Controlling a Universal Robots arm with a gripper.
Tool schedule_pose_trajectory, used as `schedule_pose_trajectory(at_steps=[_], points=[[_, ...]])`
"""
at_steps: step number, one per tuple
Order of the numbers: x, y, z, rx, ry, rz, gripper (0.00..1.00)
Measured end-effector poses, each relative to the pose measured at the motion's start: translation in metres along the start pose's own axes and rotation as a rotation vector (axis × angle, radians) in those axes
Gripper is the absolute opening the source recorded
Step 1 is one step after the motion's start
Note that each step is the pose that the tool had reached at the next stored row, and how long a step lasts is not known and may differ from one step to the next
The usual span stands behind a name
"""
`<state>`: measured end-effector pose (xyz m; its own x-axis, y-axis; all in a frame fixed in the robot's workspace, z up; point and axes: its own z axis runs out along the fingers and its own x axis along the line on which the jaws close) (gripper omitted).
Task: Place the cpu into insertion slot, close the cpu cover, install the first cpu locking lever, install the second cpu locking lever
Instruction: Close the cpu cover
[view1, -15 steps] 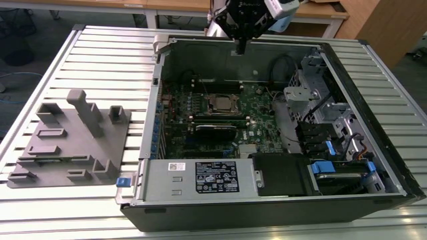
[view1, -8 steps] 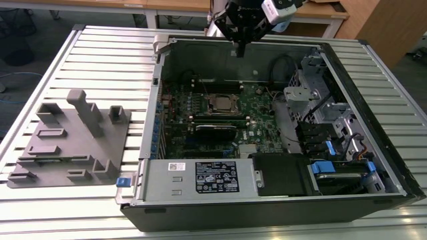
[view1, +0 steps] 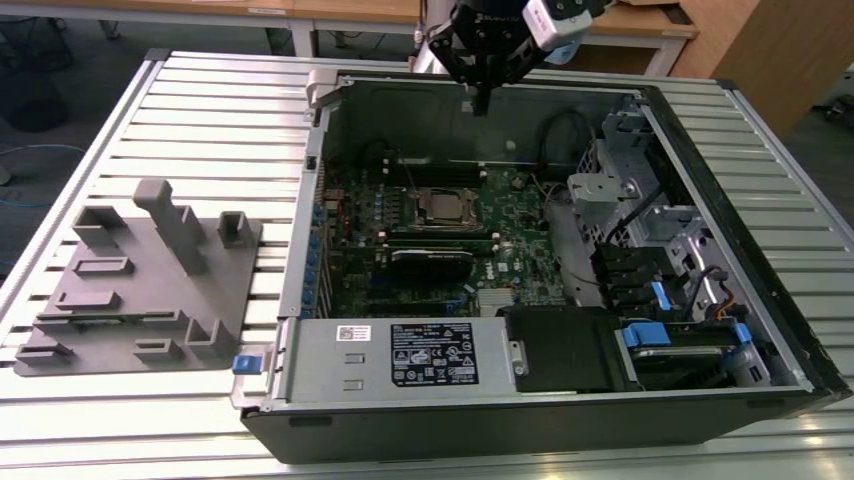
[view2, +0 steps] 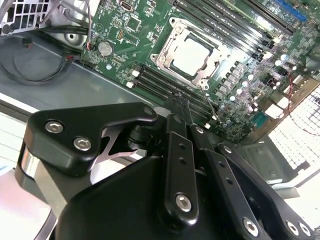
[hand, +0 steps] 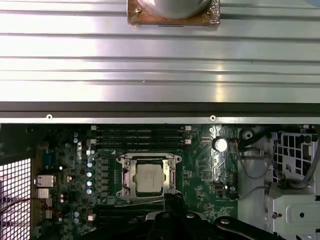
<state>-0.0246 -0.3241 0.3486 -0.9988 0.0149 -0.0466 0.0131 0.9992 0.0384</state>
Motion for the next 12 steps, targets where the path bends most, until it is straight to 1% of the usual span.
schedule_pose_trajectory(at_steps=[2,7,12], points=[[0.0000,-0.0014,0.0012,-0.0014,0.0001,0.000,0.10],[0.0003,-0.0096,0.0065,-0.0020,0.0000,0.004,0.10],[0.0008,-0.0135,0.0132,-0.0003,-0.0009,0.035,0.10]])
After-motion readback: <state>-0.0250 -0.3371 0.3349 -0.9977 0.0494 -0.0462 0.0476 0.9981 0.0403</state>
